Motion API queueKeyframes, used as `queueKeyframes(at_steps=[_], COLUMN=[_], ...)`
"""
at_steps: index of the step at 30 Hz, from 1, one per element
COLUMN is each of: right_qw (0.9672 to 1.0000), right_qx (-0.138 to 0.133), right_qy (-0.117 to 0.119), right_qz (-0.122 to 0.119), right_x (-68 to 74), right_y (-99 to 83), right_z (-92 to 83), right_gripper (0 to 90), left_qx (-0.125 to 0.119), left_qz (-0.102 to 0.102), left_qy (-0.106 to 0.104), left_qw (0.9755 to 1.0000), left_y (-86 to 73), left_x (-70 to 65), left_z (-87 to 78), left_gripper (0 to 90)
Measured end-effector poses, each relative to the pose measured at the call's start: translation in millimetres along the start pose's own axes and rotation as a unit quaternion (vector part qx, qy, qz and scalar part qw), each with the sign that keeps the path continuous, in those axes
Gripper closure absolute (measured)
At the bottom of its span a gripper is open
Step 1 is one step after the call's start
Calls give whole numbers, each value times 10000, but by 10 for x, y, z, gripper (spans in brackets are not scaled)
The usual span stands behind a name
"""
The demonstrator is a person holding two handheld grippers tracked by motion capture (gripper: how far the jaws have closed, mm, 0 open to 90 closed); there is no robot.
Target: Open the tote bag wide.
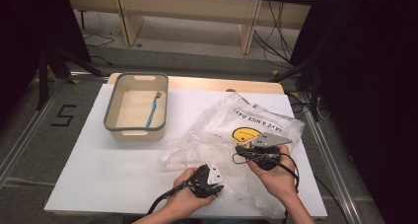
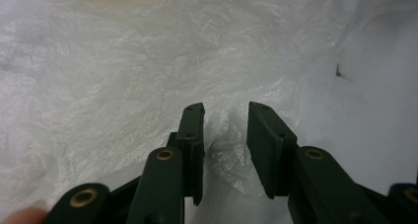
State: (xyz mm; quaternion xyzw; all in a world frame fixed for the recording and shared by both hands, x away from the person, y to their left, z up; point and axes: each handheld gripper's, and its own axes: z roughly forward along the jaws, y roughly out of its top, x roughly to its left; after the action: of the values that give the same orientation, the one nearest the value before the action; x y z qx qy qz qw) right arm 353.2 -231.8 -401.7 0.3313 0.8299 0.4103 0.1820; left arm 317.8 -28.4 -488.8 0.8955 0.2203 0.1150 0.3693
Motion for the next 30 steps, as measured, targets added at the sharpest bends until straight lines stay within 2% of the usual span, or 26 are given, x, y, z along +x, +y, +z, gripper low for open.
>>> queueKeyframes(at_steps=[5, 15, 24, 30], right_qw=[9989, 9942, 9916, 9886], right_qx=[-374, -816, -1009, -1242], right_qy=[-267, -631, -773, -842], right_qz=[-135, -313, -259, -127], right_x=[-22, -43, -55, -65], right_y=[130, 334, 385, 380], right_z=[-101, -189, -157, -153], right_gripper=[900, 900, 900, 900], left_qx=[17, 14, 32, 9], left_qz=[32, 113, 197, 230], left_qy=[3, 68, 101, 138], left_qw=[10000, 9999, 9997, 9996], left_y=[6, 9, 11, 9], left_x=[-5, -24, -37, -47], left_z=[8, 6, 0, 0], left_gripper=[685, 682, 681, 680])
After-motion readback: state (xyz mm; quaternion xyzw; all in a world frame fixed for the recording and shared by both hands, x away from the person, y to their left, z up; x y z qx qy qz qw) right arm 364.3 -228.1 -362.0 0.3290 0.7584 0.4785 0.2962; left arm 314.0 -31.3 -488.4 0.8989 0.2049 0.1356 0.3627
